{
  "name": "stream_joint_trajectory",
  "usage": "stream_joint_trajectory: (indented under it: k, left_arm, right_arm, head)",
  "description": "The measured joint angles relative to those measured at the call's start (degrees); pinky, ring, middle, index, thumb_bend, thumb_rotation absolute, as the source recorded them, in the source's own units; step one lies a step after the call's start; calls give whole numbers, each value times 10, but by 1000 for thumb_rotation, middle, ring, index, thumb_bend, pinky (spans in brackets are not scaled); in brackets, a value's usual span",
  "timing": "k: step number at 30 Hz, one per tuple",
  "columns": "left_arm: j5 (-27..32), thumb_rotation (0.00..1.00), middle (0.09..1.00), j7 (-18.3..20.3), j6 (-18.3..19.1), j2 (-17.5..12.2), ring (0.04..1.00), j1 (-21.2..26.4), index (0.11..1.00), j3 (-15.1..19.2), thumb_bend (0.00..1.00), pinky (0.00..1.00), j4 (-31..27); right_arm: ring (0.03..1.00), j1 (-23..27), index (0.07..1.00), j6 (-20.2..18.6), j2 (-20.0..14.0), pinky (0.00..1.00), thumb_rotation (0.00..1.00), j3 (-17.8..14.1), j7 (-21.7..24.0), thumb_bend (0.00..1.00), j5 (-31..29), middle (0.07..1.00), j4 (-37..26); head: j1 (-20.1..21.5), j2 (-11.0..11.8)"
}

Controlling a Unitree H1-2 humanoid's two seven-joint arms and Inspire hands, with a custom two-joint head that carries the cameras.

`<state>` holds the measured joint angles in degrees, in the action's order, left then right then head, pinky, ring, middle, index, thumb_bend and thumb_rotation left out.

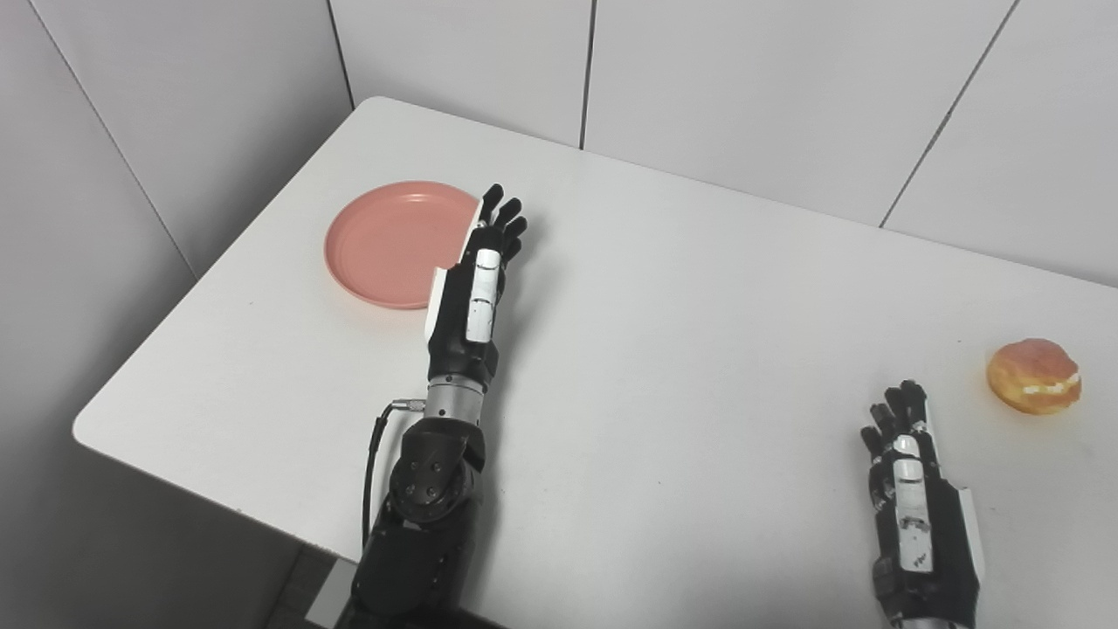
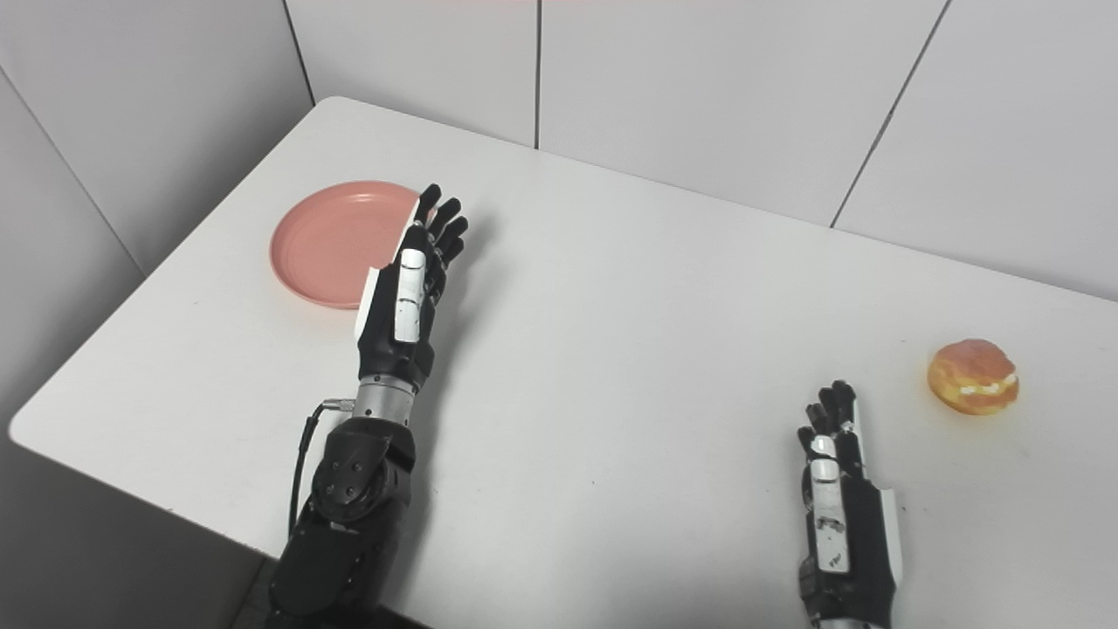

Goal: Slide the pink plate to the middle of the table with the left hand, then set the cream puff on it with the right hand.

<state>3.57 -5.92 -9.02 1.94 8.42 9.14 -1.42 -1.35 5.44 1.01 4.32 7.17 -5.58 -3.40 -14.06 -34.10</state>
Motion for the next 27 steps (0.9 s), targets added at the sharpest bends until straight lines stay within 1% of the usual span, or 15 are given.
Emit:
stream_joint_trajectory:
  k: [2, 5, 7, 9, 11, 14, 17, 19, 21, 24, 27]
  left_arm:
    - [0, 1000, 912, -3, 15, -8, 911, 7, 919, 11, 731, 930, -1]
    - [1, 1000, 911, -6, 22, -18, 918, 12, 917, 26, 739, 937, -2]
    - [9, 1000, 910, -7, 21, -27, 922, 14, 911, 34, 760, 938, 1]
    - [17, 1000, 905, -7, 19, -41, 923, 18, 898, 45, 789, 934, 13]
    - [26, 1000, 902, -6, 16, -59, 919, 25, 896, 54, 791, 931, 33]
    - [38, 1000, 903, -6, 11, -82, 918, 34, 901, 69, 783, 950, 49]
    - [38, 1000, 913, -6, 1, -98, 929, 42, 915, 78, 825, 971, 63]
    - [43, 1000, 911, -6, 1, -105, 927, 45, 916, 84, 832, 973, 67]
    - [51, 1000, 885, -7, 1, -109, 900, 49, 895, 90, 842, 940, 68]
    - [60, 1000, 857, -17, 3, -110, 868, 59, 870, 109, 878, 905, 70]
    - [68, 1000, 839, -19, 3, -120, 846, 72, 858, 122, 895, 892, 81]
  right_arm:
    - [1000, 0, 1000, 0, 0, 1000, 871, 0, 0, 584, 0, 1000, 0]
    - [1000, 0, 1000, 0, 0, 1000, 888, 1, 1, 586, 0, 1000, 0]
    - [1000, 0, 1000, 0, -1, 1000, 889, 2, 1, 590, 1, 1000, 0]
    - [1000, 0, 1000, 0, -1, 1000, 885, 2, 1, 596, 3, 1000, 0]
    - [1000, 0, 1000, 0, 0, 1000, 884, 2, 0, 595, 5, 1000, 0]
    - [1000, 0, 1000, 0, 0, 1000, 888, 3, 0, 598, 5, 1000, 0]
    - [1000, -1, 1000, 1, -1, 1000, 895, 2, 0, 596, 5, 1000, 0]
    - [1000, -1, 1000, 1, 0, 1000, 896, 3, 0, 596, 6, 1000, 0]
    - [1000, -1, 1000, 1, 0, 1000, 896, 3, 0, 597, 6, 1000, 0]
    - [1000, -1, 1000, 1, 0, 1000, 907, 4, 0, 582, 8, 1000, 0]
    - [1000, -1, 1000, 2, 0, 1000, 924, 6, 0, 569, 14, 1000, 0]
  head:
    - [1, -1]
    - [1, -1]
    - [1, -1]
    - [-1, -3]
    - [-1, -3]
    - [-2, -3]
    - [-2, -4]
    - [-2, -4]
    - [-2, -4]
    - [1, -5]
    - [3, -4]
